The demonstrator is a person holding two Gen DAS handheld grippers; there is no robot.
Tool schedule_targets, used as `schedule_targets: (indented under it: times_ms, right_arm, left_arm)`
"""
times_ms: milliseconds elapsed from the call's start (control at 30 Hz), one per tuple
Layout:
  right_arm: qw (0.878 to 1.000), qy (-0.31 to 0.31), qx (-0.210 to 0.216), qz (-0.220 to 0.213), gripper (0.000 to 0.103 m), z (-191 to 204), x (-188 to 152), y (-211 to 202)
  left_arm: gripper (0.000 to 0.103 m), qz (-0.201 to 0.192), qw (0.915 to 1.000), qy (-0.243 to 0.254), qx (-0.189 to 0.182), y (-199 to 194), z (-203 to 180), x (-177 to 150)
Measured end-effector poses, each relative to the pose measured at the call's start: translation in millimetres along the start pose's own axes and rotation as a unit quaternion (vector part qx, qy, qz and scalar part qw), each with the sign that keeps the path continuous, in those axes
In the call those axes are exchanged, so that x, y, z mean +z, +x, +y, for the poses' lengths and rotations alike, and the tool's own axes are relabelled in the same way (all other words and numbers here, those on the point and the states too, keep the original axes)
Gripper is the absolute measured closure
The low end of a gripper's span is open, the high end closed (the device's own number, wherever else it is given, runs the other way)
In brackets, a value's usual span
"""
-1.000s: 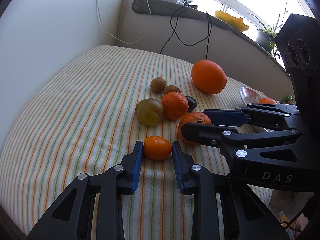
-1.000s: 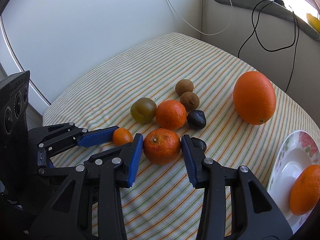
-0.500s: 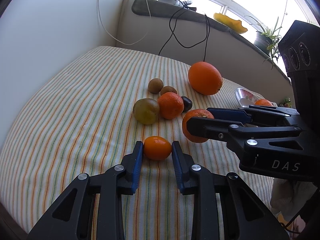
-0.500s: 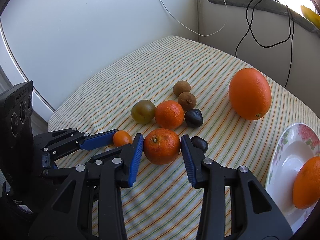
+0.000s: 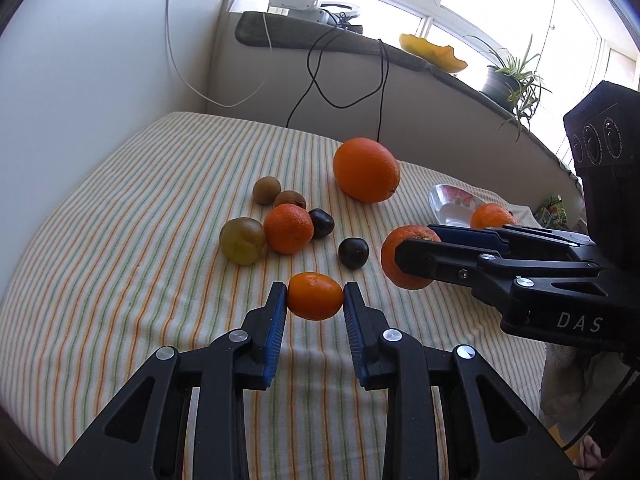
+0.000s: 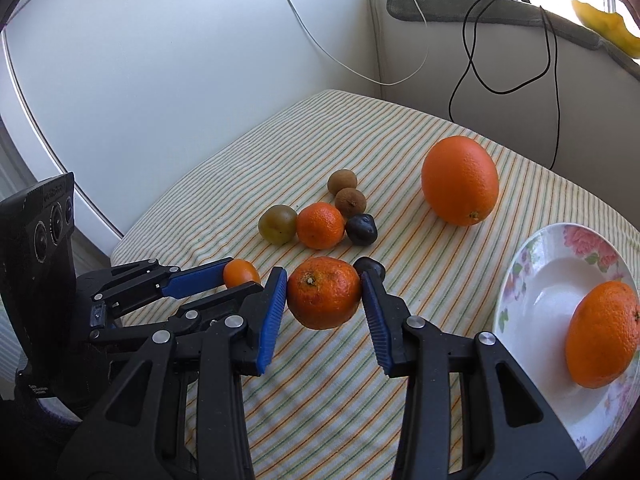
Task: Organize fruits
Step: 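Carry the small tangerine and kumquat over the plate with both grippers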
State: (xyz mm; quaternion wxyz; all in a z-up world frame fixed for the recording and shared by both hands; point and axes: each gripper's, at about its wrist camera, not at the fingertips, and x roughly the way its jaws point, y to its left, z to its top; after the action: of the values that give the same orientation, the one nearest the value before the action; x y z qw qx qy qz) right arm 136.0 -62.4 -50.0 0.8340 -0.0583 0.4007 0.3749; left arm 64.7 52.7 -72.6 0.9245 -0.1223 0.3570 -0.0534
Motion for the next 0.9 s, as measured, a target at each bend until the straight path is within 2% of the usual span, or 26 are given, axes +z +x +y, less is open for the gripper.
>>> schedule_targets:
  times_ms: [500,900]
  right_arm:
    - [0.997,0.048,-0.048,-0.034,0.063,-52,-25,-61]
    - [0.99,0.101,-0.094,-0.039,0.063,-101,-57,-96]
  left_arm:
    - [0.076,0.003,0.9976,0.036,-0.059,15,-62,5]
    - [0.076,0.013,0.9928,0.069,-0.098,35,-114,7]
